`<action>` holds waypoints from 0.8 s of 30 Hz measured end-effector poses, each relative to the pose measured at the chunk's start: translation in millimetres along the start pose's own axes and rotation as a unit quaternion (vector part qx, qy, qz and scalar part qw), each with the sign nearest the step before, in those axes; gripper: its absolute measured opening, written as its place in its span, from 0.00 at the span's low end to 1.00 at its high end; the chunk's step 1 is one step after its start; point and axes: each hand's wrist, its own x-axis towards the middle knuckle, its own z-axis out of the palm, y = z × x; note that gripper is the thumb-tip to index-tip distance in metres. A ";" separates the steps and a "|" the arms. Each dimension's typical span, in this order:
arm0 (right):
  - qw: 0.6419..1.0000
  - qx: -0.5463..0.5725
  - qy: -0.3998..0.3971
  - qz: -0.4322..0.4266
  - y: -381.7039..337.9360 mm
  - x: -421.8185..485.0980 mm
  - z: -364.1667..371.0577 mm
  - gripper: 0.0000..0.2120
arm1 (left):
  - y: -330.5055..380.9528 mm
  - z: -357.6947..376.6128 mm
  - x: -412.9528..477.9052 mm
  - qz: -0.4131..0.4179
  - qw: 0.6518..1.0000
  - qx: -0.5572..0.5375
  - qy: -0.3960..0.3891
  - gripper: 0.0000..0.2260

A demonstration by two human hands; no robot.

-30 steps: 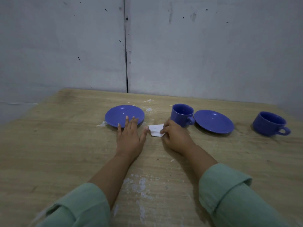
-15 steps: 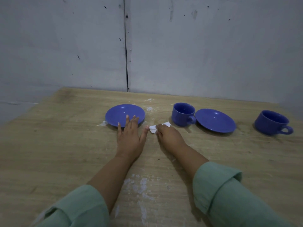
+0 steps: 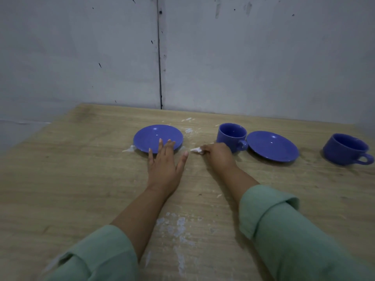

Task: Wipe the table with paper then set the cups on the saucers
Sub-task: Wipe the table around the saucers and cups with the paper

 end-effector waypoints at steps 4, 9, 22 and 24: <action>0.999 0.012 -0.024 0.032 -14.1 28.8 2.8 0.15 | -1.2 0.9 0.3 0.012 1.000 -0.011 -0.012 0.27; 0.997 -0.004 -0.028 -0.068 -8.7 12.1 6.6 0.16 | 0.4 -0.3 -0.1 0.030 0.999 0.000 -0.044 0.24; 0.995 0.071 -0.033 0.054 -3.2 23.0 9.0 0.16 | 10.4 -14.1 -28.6 0.080 0.974 0.076 -0.196 0.24; 0.995 0.058 -0.056 0.066 -7.9 28.8 9.3 0.17 | 10.5 -14.6 -28.5 0.075 0.975 0.073 -0.197 0.23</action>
